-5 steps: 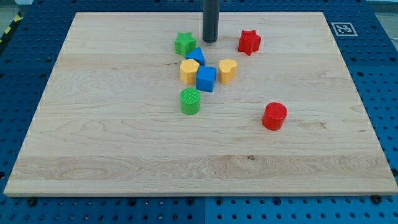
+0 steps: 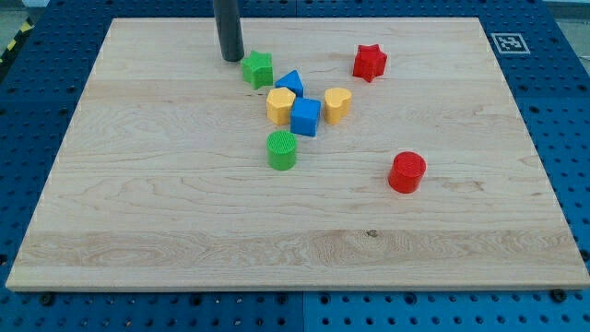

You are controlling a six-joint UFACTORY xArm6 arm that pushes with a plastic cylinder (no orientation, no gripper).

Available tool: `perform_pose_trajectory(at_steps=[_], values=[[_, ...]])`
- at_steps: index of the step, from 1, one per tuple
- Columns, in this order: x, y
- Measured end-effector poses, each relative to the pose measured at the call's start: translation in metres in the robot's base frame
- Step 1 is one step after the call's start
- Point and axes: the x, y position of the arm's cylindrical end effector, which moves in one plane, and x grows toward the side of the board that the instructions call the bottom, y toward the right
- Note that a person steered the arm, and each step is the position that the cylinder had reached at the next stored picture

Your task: Push the green star to the top right

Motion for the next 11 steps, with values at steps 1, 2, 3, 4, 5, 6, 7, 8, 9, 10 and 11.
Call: perform_pose_trajectory(at_steps=[1,2,3,4,5,6,7,8,9,10,11], values=[[0.012,0.024],[0.023,0.037],[0.033,0.035],[0.054,0.014],[0.071,0.013],[0.07,0.035],[0.054,0.067],[0.038,0.092],[0.024,0.093],[0.008,0.103],[0.007,0.146]])
